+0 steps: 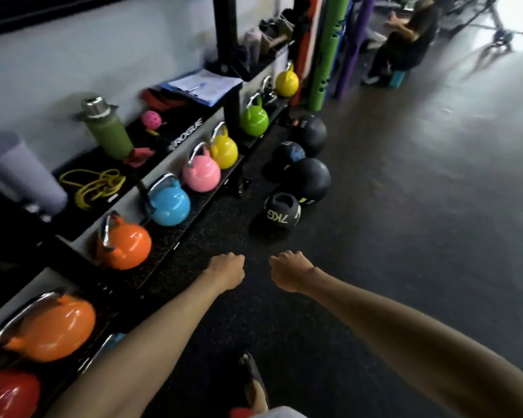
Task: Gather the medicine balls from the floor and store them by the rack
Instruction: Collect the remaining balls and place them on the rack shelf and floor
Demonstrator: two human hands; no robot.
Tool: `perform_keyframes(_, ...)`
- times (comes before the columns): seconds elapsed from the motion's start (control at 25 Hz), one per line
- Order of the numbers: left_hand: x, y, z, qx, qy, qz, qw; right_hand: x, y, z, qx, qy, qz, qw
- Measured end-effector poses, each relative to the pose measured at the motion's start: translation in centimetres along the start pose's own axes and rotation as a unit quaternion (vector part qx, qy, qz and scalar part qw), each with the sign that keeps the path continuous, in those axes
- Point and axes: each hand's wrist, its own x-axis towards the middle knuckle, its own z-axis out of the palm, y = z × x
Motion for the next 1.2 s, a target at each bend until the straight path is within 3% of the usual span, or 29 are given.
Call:
perform_keyframes(0.48, 19.4, 4.9, -3.5, 0.03, -0.136, 0.111, 0.984, 10.3, 12.9, 0.4, 0.14, -0.072, 0.119, 0.98)
perform_keyframes(0.84, 35.0, 8.1, -8.9, 0.021, -0.166, 0.062, 0.984, 23.6, 25.6, -2.0, 0.187, -0.128, 0.101, 0.969)
perform_keyframes(1.2, 46.8, 9.7, -12.3, -0.027, -0.163, 0.014, 0.986, 34.2, 33.1, -3.5, 0.187, -0.186, 0.055, 0.963)
